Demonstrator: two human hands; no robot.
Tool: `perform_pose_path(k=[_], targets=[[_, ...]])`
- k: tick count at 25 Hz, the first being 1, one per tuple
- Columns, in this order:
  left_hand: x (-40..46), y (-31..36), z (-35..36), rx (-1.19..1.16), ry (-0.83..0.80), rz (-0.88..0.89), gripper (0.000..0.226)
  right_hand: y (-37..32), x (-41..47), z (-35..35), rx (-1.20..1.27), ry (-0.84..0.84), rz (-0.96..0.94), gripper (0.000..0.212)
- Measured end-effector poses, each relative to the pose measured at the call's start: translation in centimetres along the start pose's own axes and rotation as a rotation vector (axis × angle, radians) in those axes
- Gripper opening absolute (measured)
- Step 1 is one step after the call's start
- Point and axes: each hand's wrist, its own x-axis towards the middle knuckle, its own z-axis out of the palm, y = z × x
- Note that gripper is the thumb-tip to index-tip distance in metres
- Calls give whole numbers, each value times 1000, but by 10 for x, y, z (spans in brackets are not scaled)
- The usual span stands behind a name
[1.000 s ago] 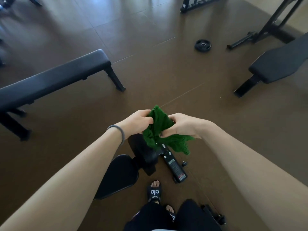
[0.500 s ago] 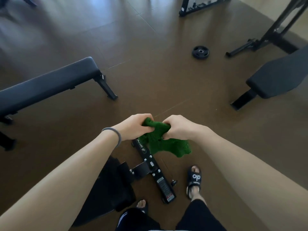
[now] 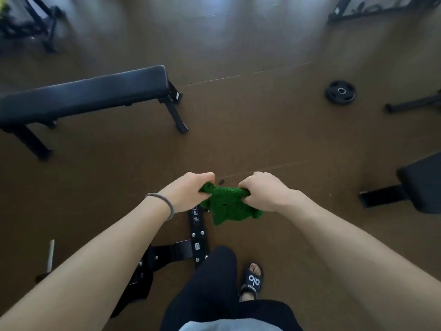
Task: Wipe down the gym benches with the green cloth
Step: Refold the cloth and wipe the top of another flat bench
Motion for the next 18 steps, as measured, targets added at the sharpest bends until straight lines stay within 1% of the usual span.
perform_pose_path(k=[2, 5, 8, 12, 15, 18], targets=[[19, -6, -10, -21, 32, -57, 9, 9, 23, -18, -10, -18, -53, 7], [48, -22, -30, -44, 96, -130, 13, 15, 68, -47, -24, -53, -80, 10], [90, -47, -62, -55, 162, -179, 16, 16, 125, -81, -79, -25, -89, 10], [163, -94, -121, -53, 164, -231, 16, 19, 225, -139, -90, -42, -86, 11], [204, -128, -171, -68, 167, -274, 18, 14, 293, -188, -102, -51, -111, 19], [232, -152, -224, -102, 194, -313, 18, 2, 349, -233, -97, -59, -147, 19]])
